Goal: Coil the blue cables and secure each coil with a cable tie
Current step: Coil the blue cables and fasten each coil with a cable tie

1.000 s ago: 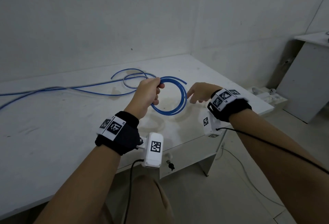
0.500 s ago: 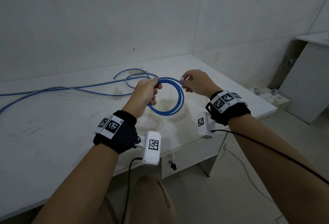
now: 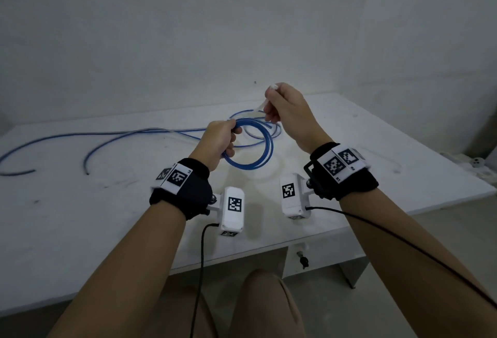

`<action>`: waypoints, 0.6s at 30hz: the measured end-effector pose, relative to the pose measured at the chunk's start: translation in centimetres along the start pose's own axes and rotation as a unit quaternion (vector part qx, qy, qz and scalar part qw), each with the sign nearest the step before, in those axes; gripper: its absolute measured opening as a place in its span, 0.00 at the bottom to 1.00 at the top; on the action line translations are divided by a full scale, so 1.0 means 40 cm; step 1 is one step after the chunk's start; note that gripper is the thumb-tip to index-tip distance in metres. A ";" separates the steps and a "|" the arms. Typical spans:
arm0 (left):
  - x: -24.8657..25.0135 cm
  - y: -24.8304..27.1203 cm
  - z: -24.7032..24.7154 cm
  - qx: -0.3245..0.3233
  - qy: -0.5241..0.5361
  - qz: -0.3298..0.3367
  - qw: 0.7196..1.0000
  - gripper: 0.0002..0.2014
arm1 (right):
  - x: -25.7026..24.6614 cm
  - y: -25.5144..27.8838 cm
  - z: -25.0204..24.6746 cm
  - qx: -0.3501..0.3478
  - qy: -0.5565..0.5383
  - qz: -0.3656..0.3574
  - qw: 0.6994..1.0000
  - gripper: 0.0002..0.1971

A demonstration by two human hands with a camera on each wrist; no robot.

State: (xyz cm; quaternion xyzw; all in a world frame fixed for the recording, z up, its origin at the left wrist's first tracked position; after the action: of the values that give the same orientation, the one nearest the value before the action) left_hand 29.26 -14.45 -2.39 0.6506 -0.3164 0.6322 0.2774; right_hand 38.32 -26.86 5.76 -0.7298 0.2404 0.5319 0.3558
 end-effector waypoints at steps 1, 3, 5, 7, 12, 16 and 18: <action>-0.003 -0.003 -0.026 0.008 0.001 -0.001 1.000 0.17 | -0.009 0.000 0.019 0.000 -0.008 -0.004 1.000 0.11; -0.011 -0.008 -0.077 0.024 0.005 -0.007 1.000 0.17 | -0.028 0.002 0.050 0.002 -0.019 -0.015 1.000 0.11; -0.022 -0.011 -0.124 0.039 0.013 -0.014 0.999 0.17 | -0.047 0.004 0.078 -0.002 -0.021 -0.028 0.999 0.11; -0.031 -0.014 -0.165 0.054 0.018 -0.020 0.998 0.17 | -0.063 0.005 0.100 -0.005 -0.016 -0.039 0.999 0.12; -0.041 -0.015 -0.227 0.078 0.036 -0.028 0.996 0.17 | -0.074 0.014 0.146 -0.013 0.018 -0.055 0.998 0.13; -0.025 -0.005 -0.232 0.079 0.051 -0.020 0.995 0.17 | -0.062 0.026 0.188 -0.030 0.057 -0.053 0.997 0.09; -0.010 0.006 -0.223 0.076 0.058 -0.007 0.995 0.18 | -0.052 0.032 0.212 -0.035 0.092 -0.054 0.994 0.09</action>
State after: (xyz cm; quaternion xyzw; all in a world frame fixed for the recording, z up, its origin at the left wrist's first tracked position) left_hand 23.30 -7.80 -2.39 0.6343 -0.2470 0.6889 0.2493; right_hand 31.58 -21.14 5.86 -0.7997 0.2133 0.4505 0.3346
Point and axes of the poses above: each hand's wrist, its own y-axis away from the middle knuckle, its own z-axis out of the palm, x = y × z, the point moved 10 cm from there along -y, towards the middle knuckle, and after that the axes turned 9 degrees about z, right-handed, at the moved point
